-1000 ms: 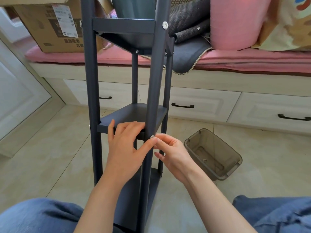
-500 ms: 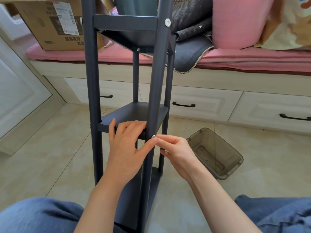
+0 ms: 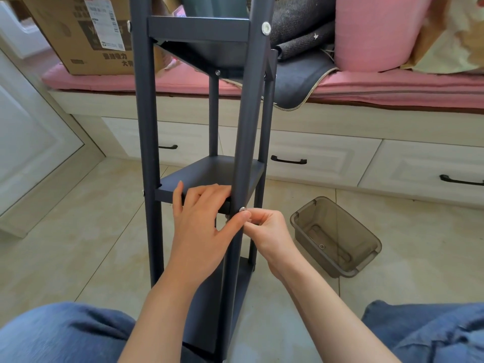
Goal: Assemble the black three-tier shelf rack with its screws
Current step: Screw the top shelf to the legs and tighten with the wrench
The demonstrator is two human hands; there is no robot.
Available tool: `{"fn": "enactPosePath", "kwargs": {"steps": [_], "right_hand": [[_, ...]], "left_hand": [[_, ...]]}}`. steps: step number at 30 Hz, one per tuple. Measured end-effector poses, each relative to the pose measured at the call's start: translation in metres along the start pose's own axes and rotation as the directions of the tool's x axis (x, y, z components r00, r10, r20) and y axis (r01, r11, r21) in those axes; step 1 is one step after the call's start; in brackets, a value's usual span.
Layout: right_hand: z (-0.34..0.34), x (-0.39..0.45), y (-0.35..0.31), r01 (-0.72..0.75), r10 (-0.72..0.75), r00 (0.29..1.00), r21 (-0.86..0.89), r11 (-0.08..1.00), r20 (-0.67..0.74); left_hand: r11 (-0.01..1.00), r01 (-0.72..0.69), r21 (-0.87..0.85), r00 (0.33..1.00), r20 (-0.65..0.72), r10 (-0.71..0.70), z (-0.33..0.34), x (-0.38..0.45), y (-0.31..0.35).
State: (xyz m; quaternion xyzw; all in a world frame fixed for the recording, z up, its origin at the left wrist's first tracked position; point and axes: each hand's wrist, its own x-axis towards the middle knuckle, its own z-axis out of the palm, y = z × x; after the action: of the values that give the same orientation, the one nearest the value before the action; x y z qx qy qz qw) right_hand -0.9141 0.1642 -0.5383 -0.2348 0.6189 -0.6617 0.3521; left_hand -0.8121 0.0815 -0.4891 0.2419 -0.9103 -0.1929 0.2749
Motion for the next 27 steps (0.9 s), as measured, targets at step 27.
{"fn": "enactPosePath", "kwargs": {"steps": [27], "right_hand": [[-0.009,0.004,0.006,-0.168,0.177,0.984,0.191,0.967,-0.030]], "left_hand": [[1.000,-0.014,0.002,1.000,-0.017,0.014,0.003,0.000,-0.002]]}}
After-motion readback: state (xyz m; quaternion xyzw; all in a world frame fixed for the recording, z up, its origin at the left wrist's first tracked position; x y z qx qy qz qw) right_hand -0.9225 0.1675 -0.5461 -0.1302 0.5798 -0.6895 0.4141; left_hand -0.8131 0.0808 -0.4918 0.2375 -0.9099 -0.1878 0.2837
